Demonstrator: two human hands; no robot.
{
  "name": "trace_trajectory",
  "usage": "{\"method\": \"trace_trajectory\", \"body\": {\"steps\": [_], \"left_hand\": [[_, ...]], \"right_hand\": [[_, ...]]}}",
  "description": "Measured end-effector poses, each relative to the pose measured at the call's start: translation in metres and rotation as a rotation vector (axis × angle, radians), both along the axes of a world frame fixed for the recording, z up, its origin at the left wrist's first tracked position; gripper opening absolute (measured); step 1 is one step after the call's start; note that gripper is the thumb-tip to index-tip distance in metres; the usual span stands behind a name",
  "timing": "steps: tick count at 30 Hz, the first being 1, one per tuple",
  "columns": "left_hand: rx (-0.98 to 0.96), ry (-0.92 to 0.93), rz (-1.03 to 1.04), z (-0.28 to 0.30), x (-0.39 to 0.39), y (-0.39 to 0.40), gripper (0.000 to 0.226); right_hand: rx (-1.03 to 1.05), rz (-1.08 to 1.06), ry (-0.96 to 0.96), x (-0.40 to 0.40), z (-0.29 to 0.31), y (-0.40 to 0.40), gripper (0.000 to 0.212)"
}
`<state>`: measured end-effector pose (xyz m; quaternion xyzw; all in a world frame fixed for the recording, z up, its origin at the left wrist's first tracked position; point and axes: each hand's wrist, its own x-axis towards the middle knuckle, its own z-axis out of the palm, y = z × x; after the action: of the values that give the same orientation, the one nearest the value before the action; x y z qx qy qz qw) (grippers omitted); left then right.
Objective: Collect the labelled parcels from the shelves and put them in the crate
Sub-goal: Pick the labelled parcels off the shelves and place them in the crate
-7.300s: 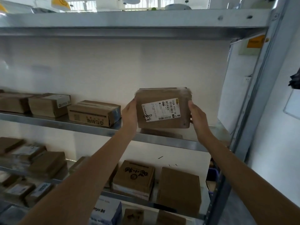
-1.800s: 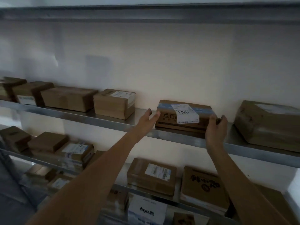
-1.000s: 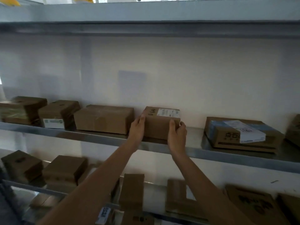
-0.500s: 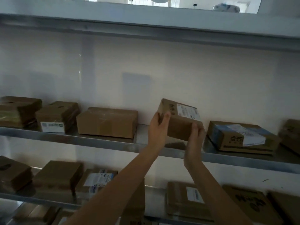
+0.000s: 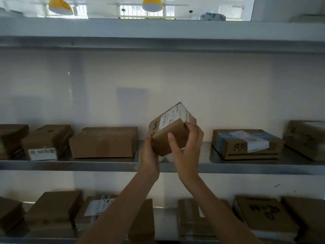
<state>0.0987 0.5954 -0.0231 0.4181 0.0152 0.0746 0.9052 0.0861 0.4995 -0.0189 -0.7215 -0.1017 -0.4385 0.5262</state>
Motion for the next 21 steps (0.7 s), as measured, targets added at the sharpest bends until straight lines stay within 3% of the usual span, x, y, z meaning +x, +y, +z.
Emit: {"method": "trace_trajectory", "body": {"steps": [4, 8, 16, 21], "left_hand": [[0.178, -0.108, 0.244, -0.005, -0.002, 0.001, 0.031], [0.337, -0.265, 0.371, -0.011, -0.014, -0.002, 0.034], [0.474, -0.341, 0.378, -0.012, -0.017, -0.006, 0.037], [0.514, -0.175, 0.215, 0.002, -0.013, -0.003, 0.029]], "right_hand": [[0.239, 0.180, 0.059, -0.003, -0.004, -0.010, 0.045], [0.293, 0.251, 0.006, -0.009, -0.016, -0.014, 0.038], [0.347, 0.230, 0.016, -0.016, -0.020, -0.021, 0.035], [0.306, 0.189, 0.122, -0.006, -0.019, -0.036, 0.031]]}}
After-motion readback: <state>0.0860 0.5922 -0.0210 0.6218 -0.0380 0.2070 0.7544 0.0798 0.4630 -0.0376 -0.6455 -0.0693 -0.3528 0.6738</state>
